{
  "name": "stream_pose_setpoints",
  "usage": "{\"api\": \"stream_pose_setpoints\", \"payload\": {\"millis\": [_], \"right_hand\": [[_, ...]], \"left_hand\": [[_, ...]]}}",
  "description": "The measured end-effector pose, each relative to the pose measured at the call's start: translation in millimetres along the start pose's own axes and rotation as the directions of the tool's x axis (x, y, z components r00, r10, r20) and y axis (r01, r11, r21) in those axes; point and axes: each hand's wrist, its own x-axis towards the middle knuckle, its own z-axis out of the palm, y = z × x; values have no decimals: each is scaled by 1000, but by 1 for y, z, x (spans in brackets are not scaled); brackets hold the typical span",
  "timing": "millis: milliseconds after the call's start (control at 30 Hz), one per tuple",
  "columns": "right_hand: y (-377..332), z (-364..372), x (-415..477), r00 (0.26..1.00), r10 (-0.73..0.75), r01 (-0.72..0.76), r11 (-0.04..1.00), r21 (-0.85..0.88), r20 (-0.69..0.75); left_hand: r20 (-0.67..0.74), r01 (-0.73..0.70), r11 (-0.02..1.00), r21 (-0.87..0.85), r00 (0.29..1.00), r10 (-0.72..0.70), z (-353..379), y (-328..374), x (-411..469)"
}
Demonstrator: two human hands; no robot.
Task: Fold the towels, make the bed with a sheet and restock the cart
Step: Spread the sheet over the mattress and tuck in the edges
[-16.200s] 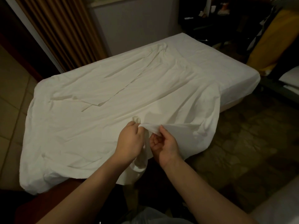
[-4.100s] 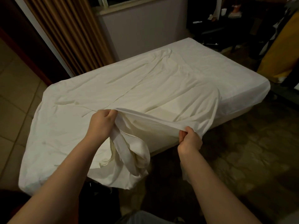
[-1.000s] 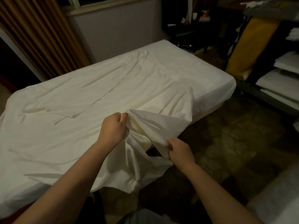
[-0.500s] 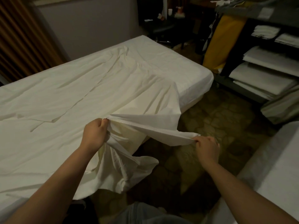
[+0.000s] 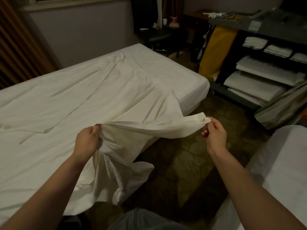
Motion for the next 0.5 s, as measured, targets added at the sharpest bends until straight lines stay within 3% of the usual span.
{"api": "stream_pose_setpoints", "payload": {"millis": [133,300,333,400,467,500], "right_hand": [[-14,-2,-3,976,138,-181,947,266,171],[-15,-8,-3,978,162,-186,961,205,130],[-13,-10,-2,987,134,-144,983,110,91],[-6,-18,0,999,-51,52,961,-271,8],[-2,-29,1,954,-291,273,741,-613,72],[1,-34,1,921,-364,351,629,-694,136]], "left_hand": [[10,-10,1000,1,1000,10,2,-1,5],[33,-51,999,12,998,51,-2,-4,6],[32,-52,999,15,998,51,-3,-4,6],[27,-47,999,21,999,47,-5,-7,6],[23,-54,998,35,998,54,-5,-9,6],[24,-62,997,45,998,61,-5,-9,5]]}}
